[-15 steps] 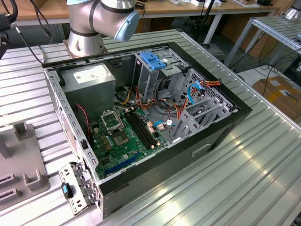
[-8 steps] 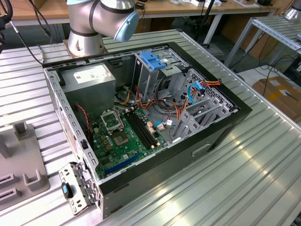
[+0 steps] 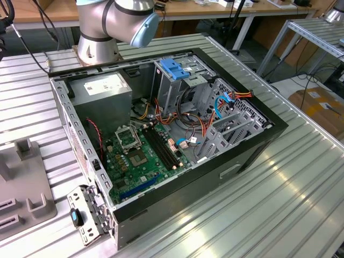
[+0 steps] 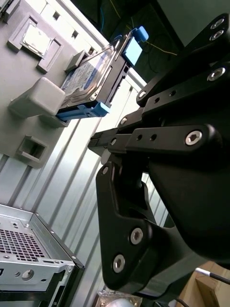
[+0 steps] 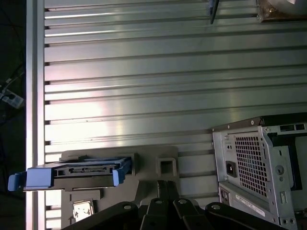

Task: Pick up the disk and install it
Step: 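Reach for the disk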

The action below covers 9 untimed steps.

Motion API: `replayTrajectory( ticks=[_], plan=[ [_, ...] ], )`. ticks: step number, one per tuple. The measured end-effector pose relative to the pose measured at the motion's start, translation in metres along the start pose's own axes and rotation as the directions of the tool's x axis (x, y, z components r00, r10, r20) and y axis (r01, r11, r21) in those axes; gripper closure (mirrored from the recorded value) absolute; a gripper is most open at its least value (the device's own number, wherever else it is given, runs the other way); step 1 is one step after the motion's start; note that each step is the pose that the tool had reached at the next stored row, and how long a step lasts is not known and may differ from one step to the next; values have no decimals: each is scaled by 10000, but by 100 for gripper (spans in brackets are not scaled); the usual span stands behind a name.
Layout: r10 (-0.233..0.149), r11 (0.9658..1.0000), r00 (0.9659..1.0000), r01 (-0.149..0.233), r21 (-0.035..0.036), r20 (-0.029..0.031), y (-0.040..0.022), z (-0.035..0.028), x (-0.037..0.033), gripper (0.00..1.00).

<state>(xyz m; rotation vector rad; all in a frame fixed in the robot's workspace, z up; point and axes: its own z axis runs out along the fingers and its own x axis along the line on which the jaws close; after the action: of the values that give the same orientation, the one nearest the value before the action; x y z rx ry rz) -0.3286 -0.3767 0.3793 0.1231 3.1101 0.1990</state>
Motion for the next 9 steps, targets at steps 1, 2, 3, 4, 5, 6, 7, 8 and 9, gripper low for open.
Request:
replayTrajectory(
  ticks=[1,2,3,4,5,6,7,8,9],
  plan=[
    [1,10000,10000,-1,0,0,0,0,8,89],
    [0,10000,10000,0,0,0,-1,0,17,89],
    [0,10000,10000,0,0,0,-3,-1,41,89],
    [0,10000,10000,0,0,0,-4,-1,57,89],
    [-1,10000,10000,1,0,1,-6,-1,75,89],
    [-1,10000,10000,1,-1,1,-7,-2,93,89],
    [-2,10000,10000,2,0,0,-7,-2,93,89],
    [-1,10000,10000,1,0,0,-8,-2,98,89],
    [-1,10000,10000,1,0,0,-8,-2,102,89]
  ],
)
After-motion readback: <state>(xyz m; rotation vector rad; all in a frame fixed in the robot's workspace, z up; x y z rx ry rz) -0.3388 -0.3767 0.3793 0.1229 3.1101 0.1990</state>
